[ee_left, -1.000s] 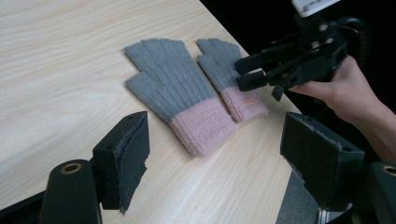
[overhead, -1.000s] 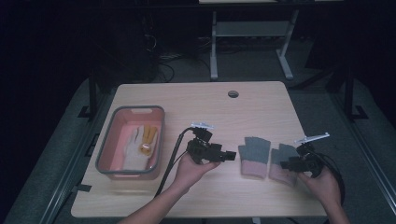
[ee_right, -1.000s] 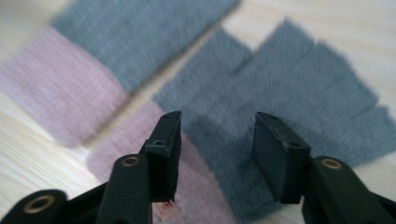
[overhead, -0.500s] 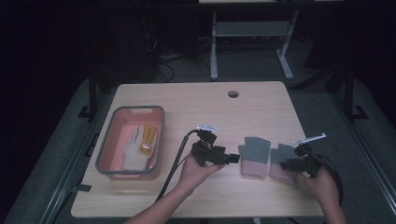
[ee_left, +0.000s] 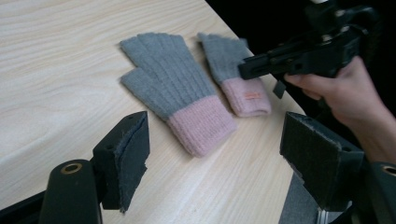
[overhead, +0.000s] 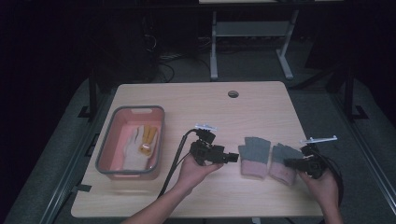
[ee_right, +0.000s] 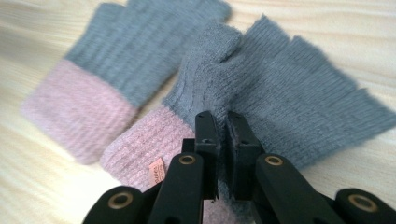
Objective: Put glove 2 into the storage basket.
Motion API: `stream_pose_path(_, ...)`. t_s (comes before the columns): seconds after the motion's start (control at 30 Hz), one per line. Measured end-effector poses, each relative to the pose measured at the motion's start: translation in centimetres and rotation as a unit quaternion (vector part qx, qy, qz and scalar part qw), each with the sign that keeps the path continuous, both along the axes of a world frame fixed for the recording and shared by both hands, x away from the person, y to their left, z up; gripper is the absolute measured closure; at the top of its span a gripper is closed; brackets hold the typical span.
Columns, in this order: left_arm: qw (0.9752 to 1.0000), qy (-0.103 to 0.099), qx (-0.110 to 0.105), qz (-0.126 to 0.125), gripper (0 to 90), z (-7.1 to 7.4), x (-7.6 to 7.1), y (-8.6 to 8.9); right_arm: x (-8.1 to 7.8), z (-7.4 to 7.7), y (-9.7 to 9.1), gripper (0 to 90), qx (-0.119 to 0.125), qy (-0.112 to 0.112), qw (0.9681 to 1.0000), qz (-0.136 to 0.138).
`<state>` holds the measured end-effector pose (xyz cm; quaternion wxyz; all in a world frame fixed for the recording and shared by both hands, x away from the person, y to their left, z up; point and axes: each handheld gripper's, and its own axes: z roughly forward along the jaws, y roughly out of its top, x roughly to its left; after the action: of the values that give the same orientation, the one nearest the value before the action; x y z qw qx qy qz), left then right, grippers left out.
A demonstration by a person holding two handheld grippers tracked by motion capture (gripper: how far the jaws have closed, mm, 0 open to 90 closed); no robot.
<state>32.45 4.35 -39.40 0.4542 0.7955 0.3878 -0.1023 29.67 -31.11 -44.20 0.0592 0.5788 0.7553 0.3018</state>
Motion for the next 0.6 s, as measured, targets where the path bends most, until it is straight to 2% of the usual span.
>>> stream_pose_path(0.1, 1.0, 0.004, 0.005, -0.001, 24.4, -0.2, 0.0, -0.1, -0.2, 0.7, 0.3, 85.2, 0.001, -0.004, 1.0, 0.007)
stream_pose_path(0.17, 1.0, 0.002, 0.004, 0.001, 24.4, -0.2, 0.1, -0.1, -0.2, 1.2, 0.5, 85.2, -0.006, -0.013, 0.9998, 0.014)
stream_pose_path(0.27, 1.0, 0.002, 0.008, 0.003, 24.4, -0.1, 0.2, 0.0, -0.1, 2.1, 1.2, 85.1, -0.004, -0.025, 0.9993, 0.029)
stream_pose_path(0.43, 0.9999, 0.002, 0.007, 0.008, 24.4, -0.2, 0.2, -0.1, 0.6, 3.3, 3.4, 85.0, 0.001, -0.031, 0.998, 0.056)
stream_pose_path(0.6, 0.9999, 0.01, 0.007, 0.009, 24.4, -0.5, 0.2, -0.2, 1.8, 3.3, 6.1, 84.9, -0.011, -0.027, 0.9957, 0.088)
